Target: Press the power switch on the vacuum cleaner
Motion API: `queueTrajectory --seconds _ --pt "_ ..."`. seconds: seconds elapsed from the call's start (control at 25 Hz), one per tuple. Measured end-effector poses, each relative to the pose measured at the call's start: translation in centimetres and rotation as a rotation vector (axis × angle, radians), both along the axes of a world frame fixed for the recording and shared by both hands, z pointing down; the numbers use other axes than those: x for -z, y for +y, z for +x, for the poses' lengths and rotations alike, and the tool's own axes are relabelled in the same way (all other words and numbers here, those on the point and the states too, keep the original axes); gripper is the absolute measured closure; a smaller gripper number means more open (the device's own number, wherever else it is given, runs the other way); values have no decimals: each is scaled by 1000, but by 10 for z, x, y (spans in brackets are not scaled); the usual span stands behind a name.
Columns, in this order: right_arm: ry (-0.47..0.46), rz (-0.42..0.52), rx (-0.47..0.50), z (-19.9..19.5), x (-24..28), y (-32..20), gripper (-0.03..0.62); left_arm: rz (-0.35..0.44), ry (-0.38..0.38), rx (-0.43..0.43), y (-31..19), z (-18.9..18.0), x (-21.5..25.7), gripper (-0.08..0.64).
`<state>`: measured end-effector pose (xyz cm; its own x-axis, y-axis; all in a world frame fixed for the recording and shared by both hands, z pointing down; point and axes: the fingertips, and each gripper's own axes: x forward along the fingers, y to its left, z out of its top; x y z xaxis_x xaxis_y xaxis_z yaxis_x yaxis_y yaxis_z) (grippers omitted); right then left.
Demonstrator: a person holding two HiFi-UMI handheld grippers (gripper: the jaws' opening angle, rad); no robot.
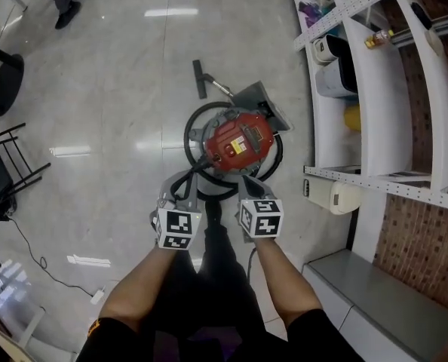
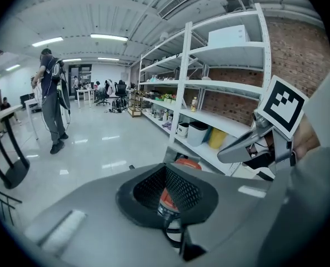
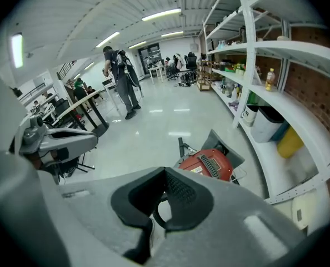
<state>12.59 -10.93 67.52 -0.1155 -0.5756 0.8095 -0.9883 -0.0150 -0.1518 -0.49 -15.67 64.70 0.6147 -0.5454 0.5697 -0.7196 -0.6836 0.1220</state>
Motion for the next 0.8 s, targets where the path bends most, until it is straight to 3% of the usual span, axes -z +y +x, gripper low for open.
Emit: queueTrajectory --seconds 0.4,0.8 --pt "-11 -93 38 32 -80 -26 600 -103 -30 22 -3 38 -81 545" --pt "-21 -185 79 37 -155 -28 600 -167 -82 30 3 49 -153 545"
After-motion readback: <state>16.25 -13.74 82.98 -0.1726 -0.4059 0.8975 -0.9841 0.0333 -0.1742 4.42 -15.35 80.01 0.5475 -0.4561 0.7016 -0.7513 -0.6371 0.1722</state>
